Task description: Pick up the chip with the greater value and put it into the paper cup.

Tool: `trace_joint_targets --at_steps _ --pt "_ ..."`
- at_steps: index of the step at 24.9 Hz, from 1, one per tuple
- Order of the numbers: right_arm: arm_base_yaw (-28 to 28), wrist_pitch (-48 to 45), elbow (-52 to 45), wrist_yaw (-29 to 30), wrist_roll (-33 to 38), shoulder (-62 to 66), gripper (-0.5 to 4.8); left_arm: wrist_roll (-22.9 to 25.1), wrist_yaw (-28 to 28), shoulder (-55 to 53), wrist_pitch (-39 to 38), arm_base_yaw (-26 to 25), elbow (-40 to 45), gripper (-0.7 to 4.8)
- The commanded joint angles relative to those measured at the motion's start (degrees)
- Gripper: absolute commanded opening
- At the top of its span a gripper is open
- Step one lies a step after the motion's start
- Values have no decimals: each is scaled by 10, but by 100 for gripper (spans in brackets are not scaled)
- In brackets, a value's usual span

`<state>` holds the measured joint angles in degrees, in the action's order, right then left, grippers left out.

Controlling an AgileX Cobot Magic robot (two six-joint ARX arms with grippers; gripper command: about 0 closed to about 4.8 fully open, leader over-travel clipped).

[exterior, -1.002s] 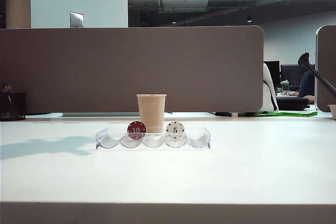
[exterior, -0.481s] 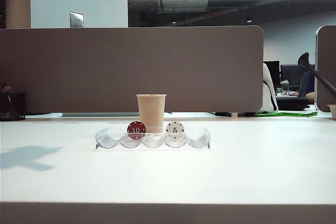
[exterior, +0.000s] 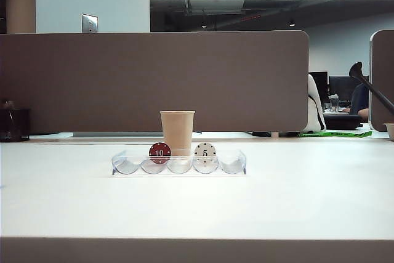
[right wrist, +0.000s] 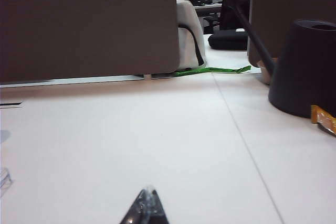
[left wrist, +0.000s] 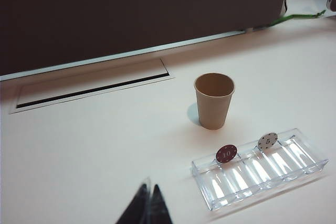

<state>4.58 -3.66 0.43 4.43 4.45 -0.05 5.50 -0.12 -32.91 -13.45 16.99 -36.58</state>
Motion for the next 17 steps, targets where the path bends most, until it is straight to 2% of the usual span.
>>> trace_joint_targets --at_steps 1,6,12,16,17 --pt "-2 -13 -1 20 -1 0 -5 -6 -12 45 9 0 35 -6" --pt "-3 -13 -1 22 18 0 -5 -46 -22 119 7 0 82 -6" --pt "-3 -13 -1 63 15 0 -5 -56 -27 198 0 1 116 -6" --pt "-3 -13 -1 62 15 0 -5 -62 -30 256 -25 1 127 -6" --pt "-3 -13 -1 62 15 0 -5 -71 -46 288 -42 1 128 -6"
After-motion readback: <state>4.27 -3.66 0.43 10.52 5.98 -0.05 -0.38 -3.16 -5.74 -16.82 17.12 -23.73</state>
